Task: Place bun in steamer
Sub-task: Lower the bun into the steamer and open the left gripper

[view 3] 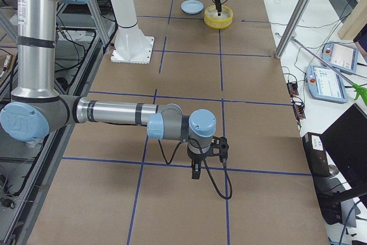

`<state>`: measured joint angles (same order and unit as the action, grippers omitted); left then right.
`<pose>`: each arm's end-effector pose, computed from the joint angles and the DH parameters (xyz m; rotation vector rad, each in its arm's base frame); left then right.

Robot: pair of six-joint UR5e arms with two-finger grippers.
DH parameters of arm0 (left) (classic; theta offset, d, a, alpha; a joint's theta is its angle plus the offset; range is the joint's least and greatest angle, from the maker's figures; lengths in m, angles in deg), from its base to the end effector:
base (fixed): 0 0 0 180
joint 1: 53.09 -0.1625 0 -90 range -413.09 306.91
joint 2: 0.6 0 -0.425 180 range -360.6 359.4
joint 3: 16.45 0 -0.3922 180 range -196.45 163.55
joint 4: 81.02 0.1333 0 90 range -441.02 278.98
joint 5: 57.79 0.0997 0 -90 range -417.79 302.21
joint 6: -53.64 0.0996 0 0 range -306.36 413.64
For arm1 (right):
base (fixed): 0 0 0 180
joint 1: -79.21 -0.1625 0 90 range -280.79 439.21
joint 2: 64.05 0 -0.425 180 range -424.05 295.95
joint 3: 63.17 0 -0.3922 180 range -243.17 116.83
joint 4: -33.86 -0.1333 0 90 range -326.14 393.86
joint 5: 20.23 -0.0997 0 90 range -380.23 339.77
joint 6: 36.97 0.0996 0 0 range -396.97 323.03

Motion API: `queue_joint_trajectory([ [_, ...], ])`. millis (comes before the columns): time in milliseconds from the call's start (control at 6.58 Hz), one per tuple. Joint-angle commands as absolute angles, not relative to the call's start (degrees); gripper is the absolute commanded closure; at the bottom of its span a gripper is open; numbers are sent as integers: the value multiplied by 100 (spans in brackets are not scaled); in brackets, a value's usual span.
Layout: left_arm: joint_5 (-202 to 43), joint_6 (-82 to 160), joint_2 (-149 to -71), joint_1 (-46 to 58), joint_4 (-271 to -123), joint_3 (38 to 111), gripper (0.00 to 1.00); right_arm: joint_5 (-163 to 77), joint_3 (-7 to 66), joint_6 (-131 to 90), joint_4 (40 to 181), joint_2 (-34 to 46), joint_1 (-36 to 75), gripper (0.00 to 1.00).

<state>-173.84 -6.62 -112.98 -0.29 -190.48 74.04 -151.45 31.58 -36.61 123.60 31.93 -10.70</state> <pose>0.3260 -0.5776 0.4021 0.1529 0.8322 -0.2103 0.0670 -0.4464 0.6702 -0.0190 -0.7193 0.0106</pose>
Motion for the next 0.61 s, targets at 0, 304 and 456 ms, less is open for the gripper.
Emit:
queue_joint_trajectory([
  [0,-17407,-19,-11180,322,-18792,7783,1,-15145,3157,-3661,12360,3193,-1070,0],
  [304,-17772,1287,-10252,831,-18710,8460,1,-15145,3157,-3661,12360,3193,-1070,0],
  [456,-18376,2539,-9551,1522,-18728,8663,1,-15145,3157,-3661,12360,3193,-1070,0],
])
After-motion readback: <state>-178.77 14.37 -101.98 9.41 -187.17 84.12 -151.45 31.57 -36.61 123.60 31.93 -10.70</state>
